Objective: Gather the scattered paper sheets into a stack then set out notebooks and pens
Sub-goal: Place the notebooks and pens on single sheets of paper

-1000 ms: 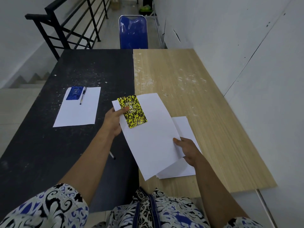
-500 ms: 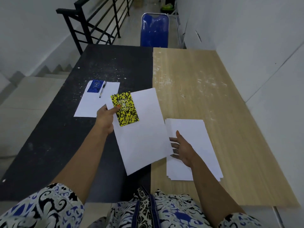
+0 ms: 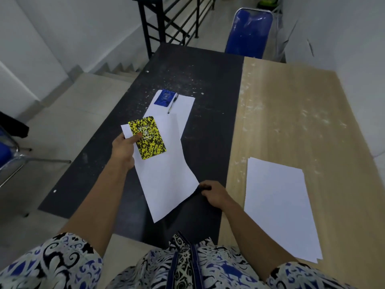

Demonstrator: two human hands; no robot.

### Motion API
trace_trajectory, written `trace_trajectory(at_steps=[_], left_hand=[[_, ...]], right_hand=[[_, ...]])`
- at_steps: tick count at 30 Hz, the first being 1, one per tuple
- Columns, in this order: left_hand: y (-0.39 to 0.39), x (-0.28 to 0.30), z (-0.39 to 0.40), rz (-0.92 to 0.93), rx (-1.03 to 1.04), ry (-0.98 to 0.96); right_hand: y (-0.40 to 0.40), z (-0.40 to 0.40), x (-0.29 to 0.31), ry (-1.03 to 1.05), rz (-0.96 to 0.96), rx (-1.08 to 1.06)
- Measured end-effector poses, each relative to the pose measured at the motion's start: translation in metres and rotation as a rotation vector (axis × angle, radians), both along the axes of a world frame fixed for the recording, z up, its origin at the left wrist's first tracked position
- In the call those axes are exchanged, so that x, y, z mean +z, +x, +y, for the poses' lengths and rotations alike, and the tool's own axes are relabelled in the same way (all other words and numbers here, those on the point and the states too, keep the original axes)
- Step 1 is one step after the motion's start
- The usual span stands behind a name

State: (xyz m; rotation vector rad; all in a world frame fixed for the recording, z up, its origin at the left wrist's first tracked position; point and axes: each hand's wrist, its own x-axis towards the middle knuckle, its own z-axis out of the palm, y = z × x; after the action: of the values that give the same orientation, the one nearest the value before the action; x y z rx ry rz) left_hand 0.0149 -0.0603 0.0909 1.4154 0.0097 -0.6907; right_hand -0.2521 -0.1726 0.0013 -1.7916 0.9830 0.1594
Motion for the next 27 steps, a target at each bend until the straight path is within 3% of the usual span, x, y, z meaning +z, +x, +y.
trace_trajectory(at_steps=[3,8,14,18,27], left_hand=[[0.015,-0.004,0.017,0.001,-0.005,0.044],[0.034,-0.015,0.027,0.014,0.006,0.094],[0.037,-0.028,0.009,0.041,-0.050,0.132],[0.031,-0.039,-0.016,0.060,-0.121,0.140],[0.013,-0.048,-0.091,0.093,-0.255,0.152]], right_hand=[[0.026,0.006,-0.012,-0.106,-0.028,0.034],[0.051,0.014,-0.018,-0.300,0.079,0.175],[0.054,0.007,-0.019,-0.408,0.116,0.001],[0.047,-0.005,-0.019,-0.301,0.098,-0.221],[0.044,-0.053,-0.019,-0.093,-0.136,-0.577]])
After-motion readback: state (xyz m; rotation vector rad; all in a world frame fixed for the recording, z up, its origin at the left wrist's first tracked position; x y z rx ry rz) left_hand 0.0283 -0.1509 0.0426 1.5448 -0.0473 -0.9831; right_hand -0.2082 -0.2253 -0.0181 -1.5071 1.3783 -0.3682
